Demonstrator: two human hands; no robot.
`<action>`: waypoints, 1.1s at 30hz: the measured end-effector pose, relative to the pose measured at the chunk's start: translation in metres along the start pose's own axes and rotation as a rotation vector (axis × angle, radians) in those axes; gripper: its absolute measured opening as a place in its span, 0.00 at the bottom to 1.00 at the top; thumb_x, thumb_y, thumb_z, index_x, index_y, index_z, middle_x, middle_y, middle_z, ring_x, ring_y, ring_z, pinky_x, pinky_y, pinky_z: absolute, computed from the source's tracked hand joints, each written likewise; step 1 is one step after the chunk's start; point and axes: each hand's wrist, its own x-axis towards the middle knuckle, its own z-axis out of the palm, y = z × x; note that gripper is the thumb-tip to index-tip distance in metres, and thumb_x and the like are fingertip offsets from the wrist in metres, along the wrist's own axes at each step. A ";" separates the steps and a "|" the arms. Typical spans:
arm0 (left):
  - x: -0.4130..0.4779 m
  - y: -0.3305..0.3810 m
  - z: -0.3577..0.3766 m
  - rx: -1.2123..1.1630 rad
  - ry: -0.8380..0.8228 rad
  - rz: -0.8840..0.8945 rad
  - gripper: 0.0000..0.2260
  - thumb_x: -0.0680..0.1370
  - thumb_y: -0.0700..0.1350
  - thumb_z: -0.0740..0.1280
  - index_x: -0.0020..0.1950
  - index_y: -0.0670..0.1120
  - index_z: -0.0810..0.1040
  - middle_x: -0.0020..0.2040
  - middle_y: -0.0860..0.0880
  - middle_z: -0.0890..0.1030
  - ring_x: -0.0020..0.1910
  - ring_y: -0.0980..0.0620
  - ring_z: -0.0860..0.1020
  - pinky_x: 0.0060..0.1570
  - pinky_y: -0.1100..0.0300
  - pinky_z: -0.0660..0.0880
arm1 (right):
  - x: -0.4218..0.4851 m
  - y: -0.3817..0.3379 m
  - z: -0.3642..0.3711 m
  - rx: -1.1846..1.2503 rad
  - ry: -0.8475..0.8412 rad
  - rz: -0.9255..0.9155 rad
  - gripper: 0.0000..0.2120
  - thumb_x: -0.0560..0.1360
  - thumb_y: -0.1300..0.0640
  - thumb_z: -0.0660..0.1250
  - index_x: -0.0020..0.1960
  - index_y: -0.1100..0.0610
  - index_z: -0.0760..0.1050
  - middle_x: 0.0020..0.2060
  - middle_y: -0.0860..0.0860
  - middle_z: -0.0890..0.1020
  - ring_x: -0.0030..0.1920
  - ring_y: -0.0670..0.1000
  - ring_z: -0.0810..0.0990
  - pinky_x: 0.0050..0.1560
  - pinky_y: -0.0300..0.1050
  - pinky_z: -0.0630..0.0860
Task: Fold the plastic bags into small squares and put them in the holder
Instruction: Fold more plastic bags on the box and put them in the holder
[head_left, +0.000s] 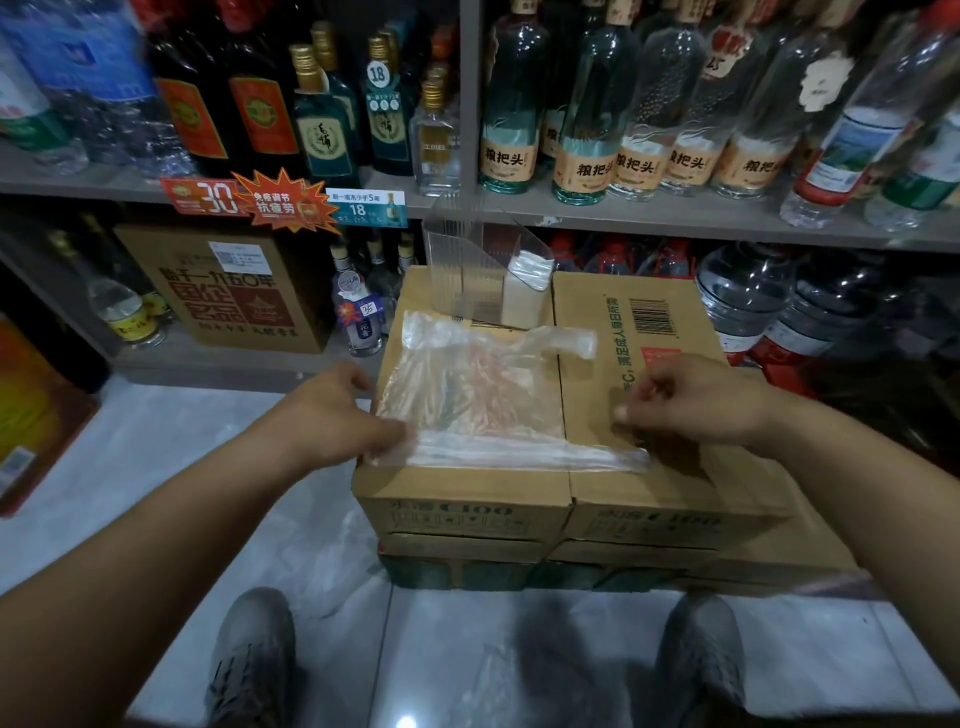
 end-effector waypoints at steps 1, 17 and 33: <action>0.004 0.004 -0.002 -0.044 0.022 0.009 0.26 0.70 0.54 0.79 0.61 0.50 0.70 0.49 0.49 0.81 0.44 0.54 0.79 0.38 0.58 0.72 | 0.004 -0.005 0.000 0.075 0.063 -0.008 0.13 0.74 0.46 0.75 0.48 0.56 0.81 0.47 0.54 0.82 0.49 0.52 0.79 0.49 0.48 0.76; 0.066 0.028 0.009 -0.633 0.140 0.020 0.11 0.80 0.39 0.71 0.37 0.40 0.80 0.24 0.50 0.75 0.27 0.50 0.70 0.35 0.58 0.72 | 0.052 -0.022 0.013 0.629 0.280 0.096 0.04 0.78 0.59 0.71 0.47 0.59 0.81 0.34 0.55 0.84 0.34 0.50 0.80 0.34 0.42 0.80; 0.067 0.018 0.018 -0.465 0.181 0.089 0.06 0.82 0.38 0.64 0.55 0.41 0.80 0.40 0.44 0.81 0.37 0.49 0.79 0.41 0.57 0.76 | 0.057 0.011 0.013 0.261 0.428 0.142 0.12 0.79 0.53 0.70 0.61 0.54 0.79 0.51 0.53 0.83 0.55 0.57 0.81 0.54 0.48 0.76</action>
